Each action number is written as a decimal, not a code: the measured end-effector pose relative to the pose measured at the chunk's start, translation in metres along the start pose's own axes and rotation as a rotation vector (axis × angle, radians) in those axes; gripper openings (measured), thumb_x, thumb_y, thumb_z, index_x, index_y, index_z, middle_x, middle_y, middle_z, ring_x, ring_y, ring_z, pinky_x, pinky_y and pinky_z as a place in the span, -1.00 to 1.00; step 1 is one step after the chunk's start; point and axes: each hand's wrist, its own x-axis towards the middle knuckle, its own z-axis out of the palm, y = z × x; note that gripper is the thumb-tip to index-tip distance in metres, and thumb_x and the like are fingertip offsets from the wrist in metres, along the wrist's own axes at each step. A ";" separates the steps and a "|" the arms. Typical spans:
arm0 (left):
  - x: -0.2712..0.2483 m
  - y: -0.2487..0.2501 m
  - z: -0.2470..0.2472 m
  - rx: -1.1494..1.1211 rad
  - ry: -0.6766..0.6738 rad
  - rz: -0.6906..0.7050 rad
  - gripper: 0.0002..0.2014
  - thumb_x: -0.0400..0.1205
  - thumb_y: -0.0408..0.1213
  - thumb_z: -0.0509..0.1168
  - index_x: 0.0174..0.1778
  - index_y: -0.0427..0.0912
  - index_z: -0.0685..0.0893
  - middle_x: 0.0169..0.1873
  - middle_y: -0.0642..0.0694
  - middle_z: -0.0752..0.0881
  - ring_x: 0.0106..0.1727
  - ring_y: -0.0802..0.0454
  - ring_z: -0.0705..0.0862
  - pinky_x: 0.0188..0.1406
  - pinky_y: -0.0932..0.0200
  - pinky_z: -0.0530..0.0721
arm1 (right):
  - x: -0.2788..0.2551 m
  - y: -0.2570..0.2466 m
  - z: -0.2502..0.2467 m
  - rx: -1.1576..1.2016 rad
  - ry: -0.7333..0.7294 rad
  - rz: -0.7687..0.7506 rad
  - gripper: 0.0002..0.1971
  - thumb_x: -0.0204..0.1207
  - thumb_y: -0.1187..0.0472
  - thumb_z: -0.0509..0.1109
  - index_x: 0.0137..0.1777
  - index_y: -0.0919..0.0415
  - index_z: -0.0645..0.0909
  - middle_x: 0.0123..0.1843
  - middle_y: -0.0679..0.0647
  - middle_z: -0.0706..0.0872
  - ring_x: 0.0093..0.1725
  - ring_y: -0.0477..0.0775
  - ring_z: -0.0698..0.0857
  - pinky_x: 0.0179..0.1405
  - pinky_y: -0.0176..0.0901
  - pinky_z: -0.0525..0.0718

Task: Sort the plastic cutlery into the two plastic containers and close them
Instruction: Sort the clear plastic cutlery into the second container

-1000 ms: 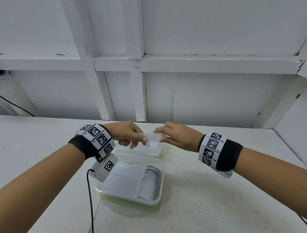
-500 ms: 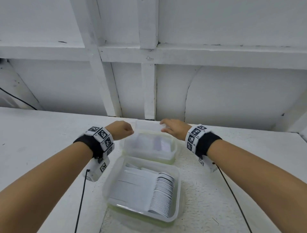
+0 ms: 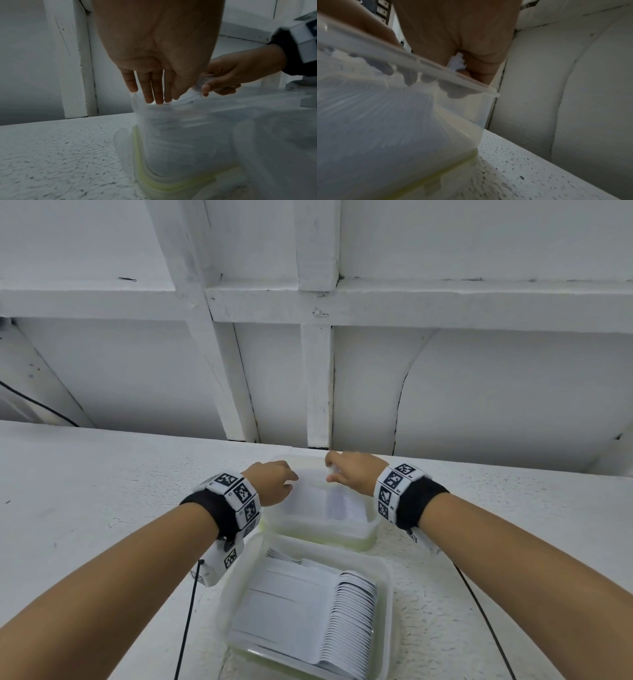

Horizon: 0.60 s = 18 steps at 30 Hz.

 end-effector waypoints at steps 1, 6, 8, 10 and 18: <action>0.001 0.000 0.000 0.004 0.004 0.003 -0.61 0.74 -0.20 0.03 0.50 -0.06 0.43 0.50 -0.03 0.39 0.44 -0.07 0.45 0.41 0.11 0.38 | 0.000 0.000 0.000 -0.050 0.000 0.001 -0.66 0.68 -0.02 0.10 0.32 0.17 0.35 0.21 0.19 0.60 0.12 0.24 0.60 0.02 -0.02 0.53; 0.002 -0.003 0.000 0.003 0.018 0.024 -0.63 0.74 -0.22 0.04 0.46 -0.05 0.50 0.46 -0.05 0.44 0.42 -0.07 0.46 0.40 0.09 0.39 | -0.001 0.002 0.006 -0.236 0.010 -0.035 -0.65 0.70 -0.03 0.02 0.34 0.17 0.30 0.14 0.21 0.58 0.08 0.24 0.60 -0.17 -0.09 0.41; 0.001 -0.003 0.001 -0.002 0.029 0.030 -0.63 0.73 -0.22 0.05 0.45 -0.05 0.51 0.45 -0.05 0.46 0.41 -0.07 0.48 0.39 0.11 0.40 | -0.001 0.003 0.010 -0.190 0.001 -0.027 -0.66 0.70 -0.03 0.03 0.33 0.15 0.32 0.13 0.21 0.59 0.09 0.23 0.60 -0.14 -0.08 0.42; 0.000 -0.003 0.003 -0.003 0.041 0.030 -0.63 0.73 -0.21 0.05 0.45 -0.05 0.51 0.45 -0.04 0.45 0.40 -0.07 0.48 0.37 0.12 0.40 | 0.000 0.005 0.012 -0.119 0.009 -0.008 -0.67 0.68 -0.04 0.07 0.33 0.11 0.35 0.14 0.17 0.62 0.12 0.21 0.60 -0.08 -0.07 0.44; -0.002 -0.004 0.005 -0.032 0.061 0.021 -0.64 0.74 -0.21 0.06 0.42 -0.08 0.55 0.44 -0.05 0.47 0.41 -0.06 0.46 0.39 0.11 0.39 | 0.002 0.000 0.011 -0.028 -0.013 0.053 -0.63 0.68 0.04 0.11 0.38 0.14 0.54 0.37 0.11 0.58 0.35 0.15 0.53 0.23 -0.05 0.48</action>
